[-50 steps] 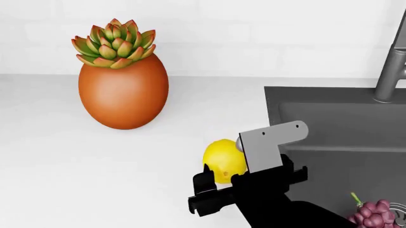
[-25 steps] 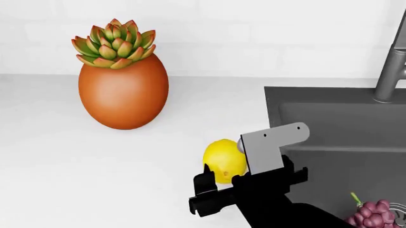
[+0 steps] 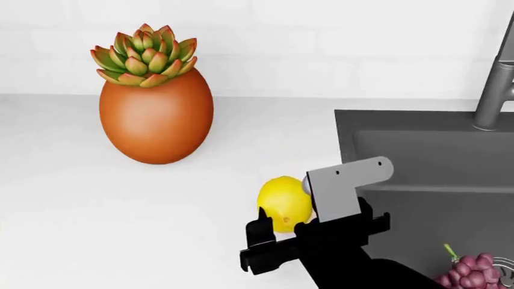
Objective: There is a mixed pile of frozen fruits and vegetables on the counter. Locate all the frozen vegetables and place the items in a bowl on the counter. Take all the frozen fruits and defrost them in a running sink.
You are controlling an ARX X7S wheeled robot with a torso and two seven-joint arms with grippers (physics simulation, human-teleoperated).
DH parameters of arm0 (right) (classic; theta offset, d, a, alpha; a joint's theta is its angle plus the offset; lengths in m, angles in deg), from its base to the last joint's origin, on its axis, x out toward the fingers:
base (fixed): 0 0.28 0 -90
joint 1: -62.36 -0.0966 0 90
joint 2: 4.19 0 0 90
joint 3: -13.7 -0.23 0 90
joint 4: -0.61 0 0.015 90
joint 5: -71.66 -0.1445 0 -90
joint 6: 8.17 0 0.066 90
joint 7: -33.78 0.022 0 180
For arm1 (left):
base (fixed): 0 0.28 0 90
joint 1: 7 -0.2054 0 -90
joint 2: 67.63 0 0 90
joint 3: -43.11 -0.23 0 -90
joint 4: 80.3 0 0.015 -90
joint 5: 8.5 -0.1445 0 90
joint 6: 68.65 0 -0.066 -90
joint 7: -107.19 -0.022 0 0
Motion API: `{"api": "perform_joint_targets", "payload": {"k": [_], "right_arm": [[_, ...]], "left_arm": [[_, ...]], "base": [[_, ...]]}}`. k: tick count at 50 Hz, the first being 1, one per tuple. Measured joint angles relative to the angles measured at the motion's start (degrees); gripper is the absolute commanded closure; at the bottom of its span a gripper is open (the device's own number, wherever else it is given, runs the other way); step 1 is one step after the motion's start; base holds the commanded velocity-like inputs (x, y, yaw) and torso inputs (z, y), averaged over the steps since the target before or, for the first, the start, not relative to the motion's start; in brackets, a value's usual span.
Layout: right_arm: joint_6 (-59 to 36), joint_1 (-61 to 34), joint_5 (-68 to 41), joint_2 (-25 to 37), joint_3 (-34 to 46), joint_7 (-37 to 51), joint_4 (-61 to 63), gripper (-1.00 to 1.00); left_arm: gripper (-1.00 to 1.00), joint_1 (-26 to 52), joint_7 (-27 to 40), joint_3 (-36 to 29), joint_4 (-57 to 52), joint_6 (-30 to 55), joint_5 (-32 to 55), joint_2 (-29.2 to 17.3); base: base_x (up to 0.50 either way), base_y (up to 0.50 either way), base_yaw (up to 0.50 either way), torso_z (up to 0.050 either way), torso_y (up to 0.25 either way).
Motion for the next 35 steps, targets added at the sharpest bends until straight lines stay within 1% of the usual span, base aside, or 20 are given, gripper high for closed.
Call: {"api": "perform_joint_targets", "payload": {"k": [5,13,25,35], "right_arm": [[0.18,0.16,-0.07,0.05,-0.09,-0.01,0.05,1.00],[0.62,0.39,-0.18,0.10,-0.22,-0.18,-0.04,1.00],[1.50,1.01,-0.42,0.20,-0.62,-0.44,-0.07,1.00],[2.16,1.56,-0.62,0.32,-0.98,-0.66,0.01,1.00]], "left_arm": [[-1.00,1.56,0.92,-3.16,0.46,0.58,-1.36,1.64],[-1.00,2.09,1.56,-6.42,1.32,0.93,-3.54,4.18],[-1.00,-0.18,1.72,-9.76,2.63,0.84,-6.84,7.32],[-1.00,-3.51,1.07,-11.41,3.93,1.14,-10.66,8.10]], "base": [[0.00,0.00,0.00,0.000,0.000],[0.00,0.00,0.00,0.000,0.000],[0.00,0.00,0.00,0.000,0.000],[0.00,0.00,0.00,0.000,0.000]]}}
